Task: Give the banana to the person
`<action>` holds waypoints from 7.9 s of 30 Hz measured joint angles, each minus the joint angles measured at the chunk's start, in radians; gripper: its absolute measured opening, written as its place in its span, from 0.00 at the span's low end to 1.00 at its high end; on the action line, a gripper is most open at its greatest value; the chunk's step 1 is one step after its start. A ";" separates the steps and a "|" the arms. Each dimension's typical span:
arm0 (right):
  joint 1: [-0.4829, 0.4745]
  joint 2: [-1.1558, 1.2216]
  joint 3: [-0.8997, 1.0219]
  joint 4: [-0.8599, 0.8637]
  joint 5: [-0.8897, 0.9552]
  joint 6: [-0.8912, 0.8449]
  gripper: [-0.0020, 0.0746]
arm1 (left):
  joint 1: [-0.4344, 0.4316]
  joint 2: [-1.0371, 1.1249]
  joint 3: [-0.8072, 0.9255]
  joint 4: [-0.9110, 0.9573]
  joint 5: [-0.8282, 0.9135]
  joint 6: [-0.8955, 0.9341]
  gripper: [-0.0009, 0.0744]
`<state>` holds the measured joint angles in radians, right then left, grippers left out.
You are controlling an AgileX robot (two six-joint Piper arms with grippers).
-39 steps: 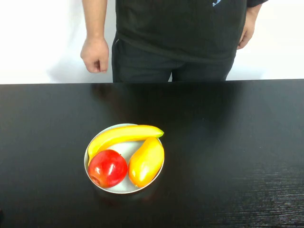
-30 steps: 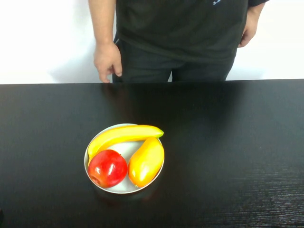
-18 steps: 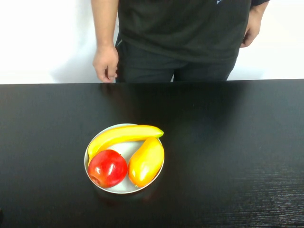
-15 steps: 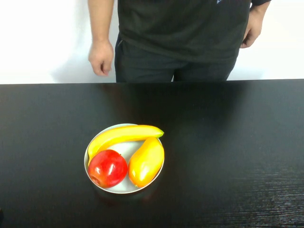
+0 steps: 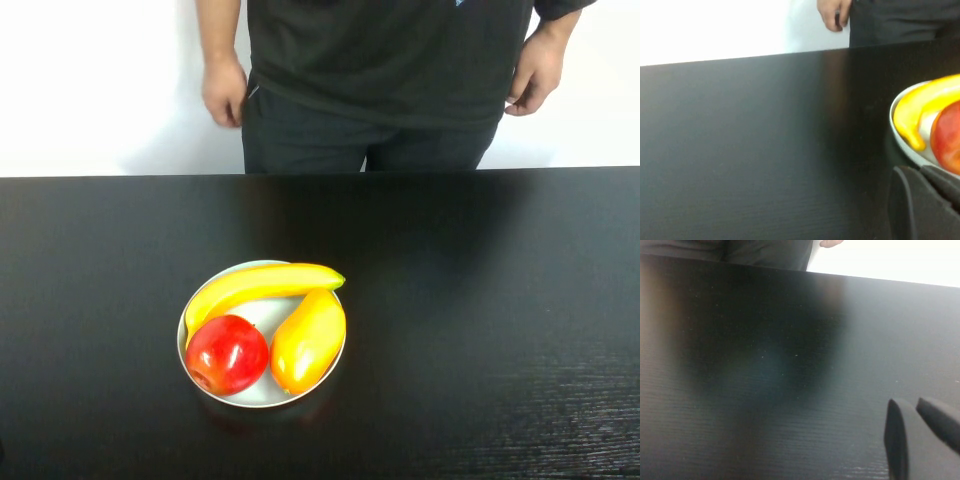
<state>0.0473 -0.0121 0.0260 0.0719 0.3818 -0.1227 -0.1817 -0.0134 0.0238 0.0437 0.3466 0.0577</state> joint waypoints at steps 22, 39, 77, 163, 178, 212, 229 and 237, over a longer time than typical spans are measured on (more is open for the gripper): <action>0.000 0.000 0.000 0.000 0.000 0.000 0.02 | 0.000 0.000 -0.021 -0.173 -0.253 -0.367 0.01; 0.000 0.000 0.000 0.000 0.000 0.000 0.02 | 0.000 0.733 -0.704 -0.219 0.449 0.036 0.01; 0.000 0.000 0.000 0.000 0.000 0.000 0.02 | -0.300 2.100 -1.653 -0.123 0.578 0.811 0.66; 0.000 0.000 0.000 0.000 0.000 0.000 0.02 | -0.593 2.111 -2.039 0.267 0.654 0.726 0.38; 0.000 0.000 0.000 0.000 0.000 0.000 0.02 | -0.591 2.078 -2.039 0.228 0.678 0.630 0.73; 0.000 0.000 0.000 0.000 0.000 0.002 0.02 | -0.615 0.987 -0.864 0.204 0.281 -0.052 0.01; 0.000 0.000 0.000 0.000 0.000 0.002 0.02 | -0.615 0.777 -0.719 0.344 0.254 -0.372 0.01; 0.000 0.000 0.000 0.000 0.000 0.002 0.02 | -0.594 0.566 -0.477 0.573 -0.001 -0.629 0.01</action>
<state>0.0473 -0.0121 0.0260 0.0719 0.3818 -0.1209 -0.7755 0.5531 -0.4532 0.6169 0.3459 -0.5715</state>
